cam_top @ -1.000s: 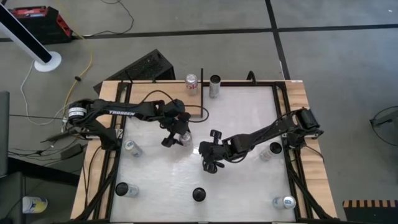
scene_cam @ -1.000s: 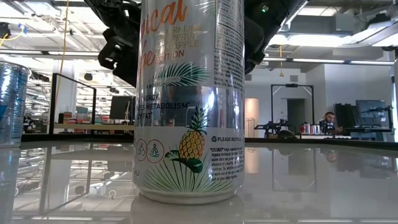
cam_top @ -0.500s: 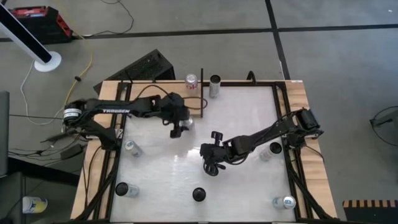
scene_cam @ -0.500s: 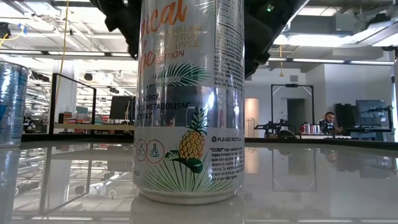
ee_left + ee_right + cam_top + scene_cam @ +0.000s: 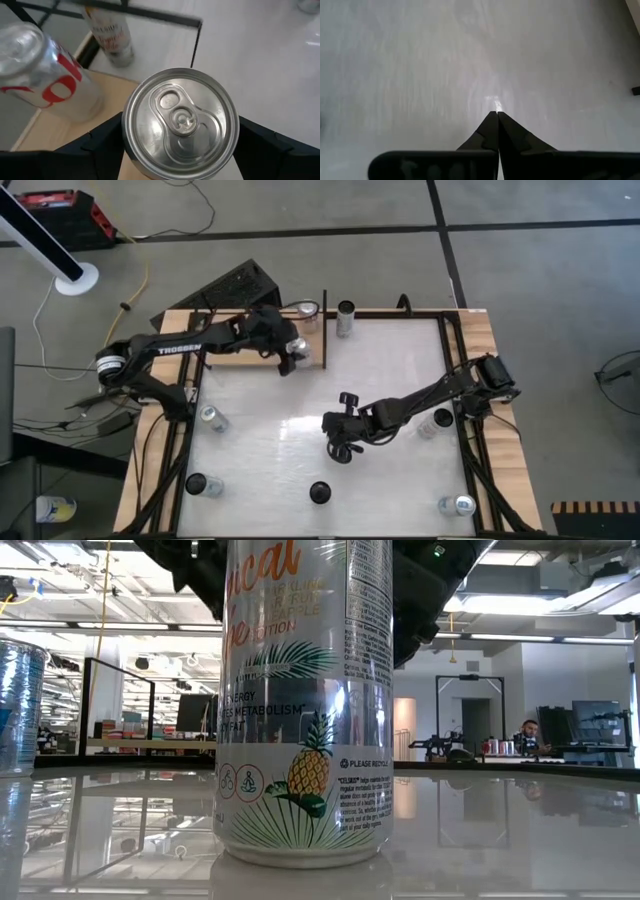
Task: Place canned beverage on shelf
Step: Put the silver soda can on the shelf aligned with the other silver soda can
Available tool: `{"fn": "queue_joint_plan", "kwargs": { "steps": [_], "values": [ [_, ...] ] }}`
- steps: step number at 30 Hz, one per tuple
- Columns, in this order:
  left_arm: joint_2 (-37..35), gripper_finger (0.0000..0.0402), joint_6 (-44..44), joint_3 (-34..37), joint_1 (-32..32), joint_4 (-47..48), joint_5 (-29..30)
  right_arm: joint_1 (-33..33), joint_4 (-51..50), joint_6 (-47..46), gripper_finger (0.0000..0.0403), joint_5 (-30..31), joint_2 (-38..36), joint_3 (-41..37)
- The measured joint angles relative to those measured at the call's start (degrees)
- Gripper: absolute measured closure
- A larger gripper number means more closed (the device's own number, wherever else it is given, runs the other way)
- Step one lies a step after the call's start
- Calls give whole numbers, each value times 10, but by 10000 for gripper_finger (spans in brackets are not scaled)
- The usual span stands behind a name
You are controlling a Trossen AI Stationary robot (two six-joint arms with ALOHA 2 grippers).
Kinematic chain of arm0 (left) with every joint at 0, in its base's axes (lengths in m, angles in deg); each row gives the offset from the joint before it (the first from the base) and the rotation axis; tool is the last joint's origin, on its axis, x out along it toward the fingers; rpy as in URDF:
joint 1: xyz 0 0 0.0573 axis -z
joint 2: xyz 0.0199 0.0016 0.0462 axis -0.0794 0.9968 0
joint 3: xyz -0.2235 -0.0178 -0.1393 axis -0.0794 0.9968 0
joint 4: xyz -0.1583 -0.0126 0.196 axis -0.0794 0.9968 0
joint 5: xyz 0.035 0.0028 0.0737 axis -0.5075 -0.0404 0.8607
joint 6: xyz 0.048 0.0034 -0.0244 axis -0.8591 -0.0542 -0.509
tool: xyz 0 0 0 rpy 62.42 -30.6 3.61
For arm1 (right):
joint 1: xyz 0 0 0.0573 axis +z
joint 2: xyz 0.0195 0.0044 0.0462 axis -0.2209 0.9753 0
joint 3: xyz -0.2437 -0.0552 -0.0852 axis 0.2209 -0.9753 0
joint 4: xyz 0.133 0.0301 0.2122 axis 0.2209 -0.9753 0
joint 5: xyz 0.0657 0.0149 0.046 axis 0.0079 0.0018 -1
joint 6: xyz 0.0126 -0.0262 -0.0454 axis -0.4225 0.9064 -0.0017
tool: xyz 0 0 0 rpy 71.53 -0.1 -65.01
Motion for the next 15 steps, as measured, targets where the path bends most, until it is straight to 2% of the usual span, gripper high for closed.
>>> {"fn": "queue_joint_plan", "kwargs": {
  "steps": [4, 15],
  "values": [
    [18, 122, -23, -6, -30, -18, -43, -1, -1, 2, 381, 0, -5, 0],
    [59, 122, -70, -73, -66, 40, -88, -20, 2, 4, 381, -13, -27, 0]
  ]
}}
